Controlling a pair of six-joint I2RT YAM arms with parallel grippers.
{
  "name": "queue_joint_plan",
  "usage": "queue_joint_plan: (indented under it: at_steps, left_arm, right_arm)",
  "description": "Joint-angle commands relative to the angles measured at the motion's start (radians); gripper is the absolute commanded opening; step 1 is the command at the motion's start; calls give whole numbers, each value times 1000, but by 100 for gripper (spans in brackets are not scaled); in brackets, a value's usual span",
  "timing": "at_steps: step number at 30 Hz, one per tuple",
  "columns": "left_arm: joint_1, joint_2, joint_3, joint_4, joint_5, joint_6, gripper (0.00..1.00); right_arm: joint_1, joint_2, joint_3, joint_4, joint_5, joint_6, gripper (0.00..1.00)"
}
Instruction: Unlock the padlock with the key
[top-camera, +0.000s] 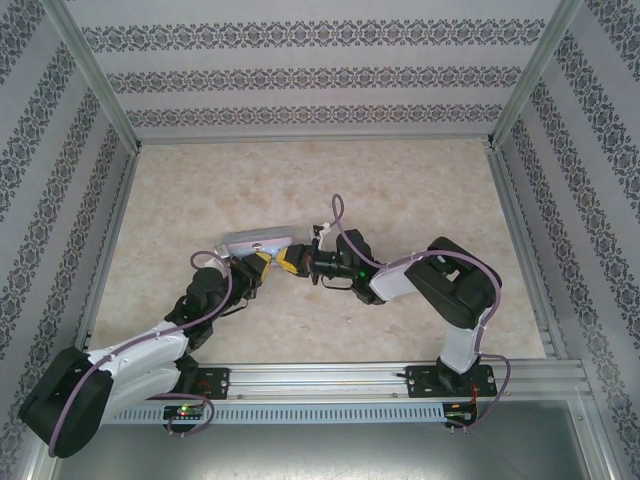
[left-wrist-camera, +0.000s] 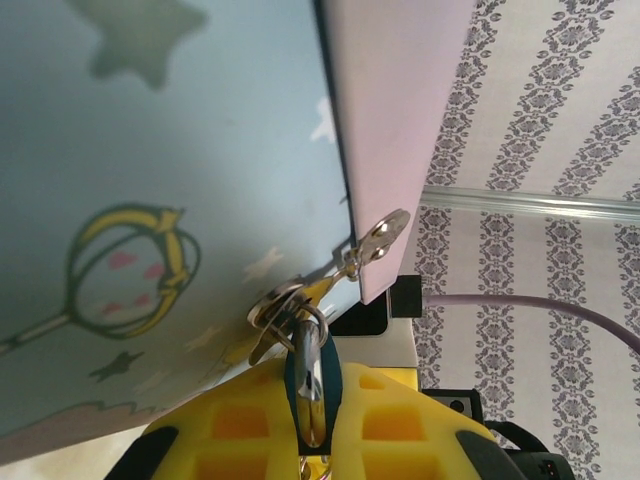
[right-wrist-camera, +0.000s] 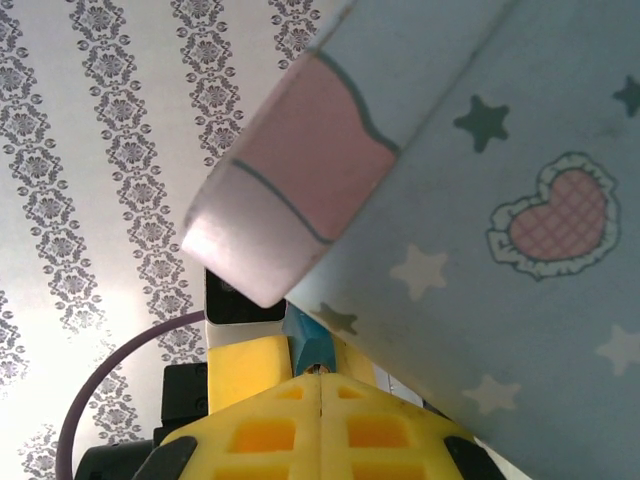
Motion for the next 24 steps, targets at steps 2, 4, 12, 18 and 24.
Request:
queue_joint_plan:
  at_steps: [2,4,12,18,24]
  left_arm:
    - [-24,18,63,171,167,24,0]
    - [-23,24,63,177,167,21,0]
    - [-24,15,62,174,169,24,0]
    - [-23,-15,60,148,165,26,0]
    - [-24,-28,60,145,165,26,0]
  right_arm:
    - [2,43,73,-12,19,-35,0]
    - [0,50,75,-7,24,-32,0]
    - [-27,4,59,-133,51,-144,0]
    - [-64,2,64,-141,48,-153,0]
    - [-71,11,79,-141,51,-145,0]
